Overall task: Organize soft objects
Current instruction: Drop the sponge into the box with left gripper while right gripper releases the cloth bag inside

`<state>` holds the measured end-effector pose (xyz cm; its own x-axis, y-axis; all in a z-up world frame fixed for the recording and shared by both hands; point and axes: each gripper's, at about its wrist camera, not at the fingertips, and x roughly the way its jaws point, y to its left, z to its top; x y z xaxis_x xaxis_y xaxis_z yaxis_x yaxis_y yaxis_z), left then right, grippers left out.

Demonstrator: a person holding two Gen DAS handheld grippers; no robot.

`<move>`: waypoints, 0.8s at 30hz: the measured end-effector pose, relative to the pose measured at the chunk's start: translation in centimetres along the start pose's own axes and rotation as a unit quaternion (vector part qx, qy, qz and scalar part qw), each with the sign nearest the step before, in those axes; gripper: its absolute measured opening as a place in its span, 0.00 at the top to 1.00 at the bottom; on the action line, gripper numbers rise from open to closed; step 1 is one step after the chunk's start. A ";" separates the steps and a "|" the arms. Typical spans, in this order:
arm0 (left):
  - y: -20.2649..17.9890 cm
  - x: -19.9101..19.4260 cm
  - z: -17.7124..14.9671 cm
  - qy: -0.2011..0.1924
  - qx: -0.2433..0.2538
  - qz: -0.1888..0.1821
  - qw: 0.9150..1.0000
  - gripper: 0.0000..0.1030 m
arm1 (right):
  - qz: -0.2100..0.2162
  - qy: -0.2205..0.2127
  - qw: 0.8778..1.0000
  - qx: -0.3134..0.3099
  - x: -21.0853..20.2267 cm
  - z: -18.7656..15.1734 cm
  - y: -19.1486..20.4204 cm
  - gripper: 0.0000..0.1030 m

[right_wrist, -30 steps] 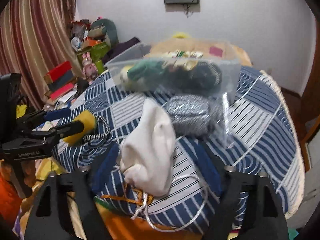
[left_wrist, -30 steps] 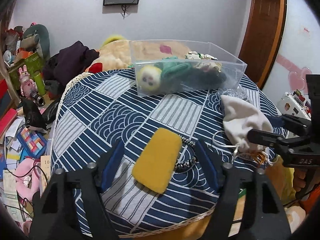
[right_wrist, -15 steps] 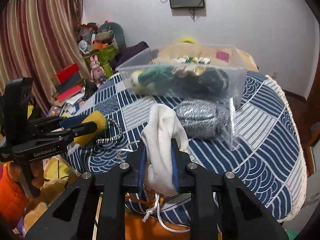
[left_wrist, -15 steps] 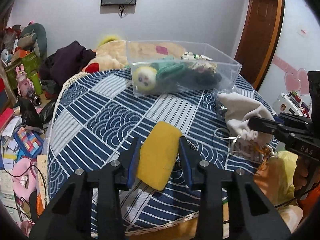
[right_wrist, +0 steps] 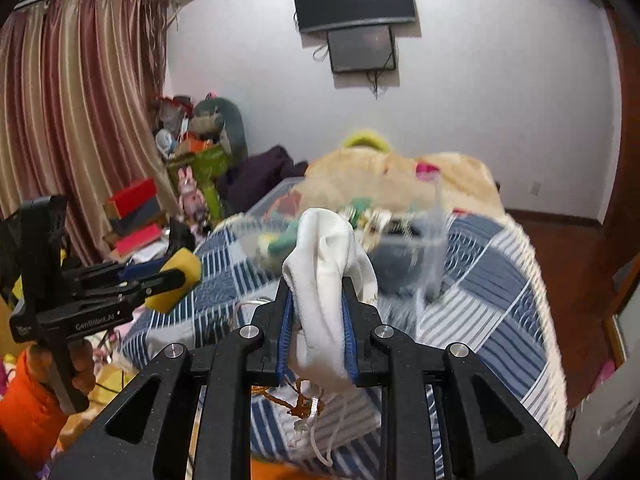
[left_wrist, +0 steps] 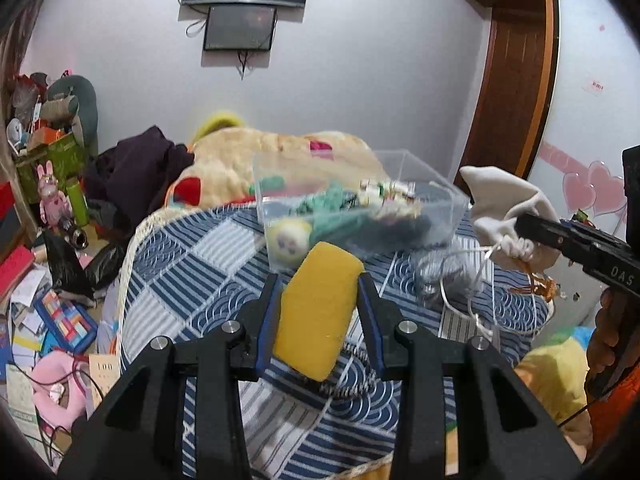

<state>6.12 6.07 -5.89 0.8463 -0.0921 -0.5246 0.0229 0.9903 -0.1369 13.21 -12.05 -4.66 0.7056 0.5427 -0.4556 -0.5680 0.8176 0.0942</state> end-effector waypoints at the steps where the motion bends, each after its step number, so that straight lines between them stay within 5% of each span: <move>1: -0.1 0.0 0.4 -0.005 0.000 0.000 1.000 0.64 | -0.004 -0.009 1.000 0.001 -0.1 0.7 -0.2 0.81; 13: -0.4 2.1 6.0 -0.038 -0.009 -0.006 0.999 0.64 | -0.034 -0.081 0.996 -0.002 -0.3 6.2 -1.2 0.81; 24: -0.3 7.1 9.6 -0.025 -0.012 -0.003 1.000 0.64 | -0.049 -0.049 0.998 -0.004 5.0 7.1 -2.7 0.81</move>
<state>17.22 6.15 -1.47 0.8717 -0.0922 -0.4813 0.0155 0.9868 -0.1611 21.28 -10.23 -0.89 0.7955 0.4768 -0.3739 -0.4971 0.8664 0.0471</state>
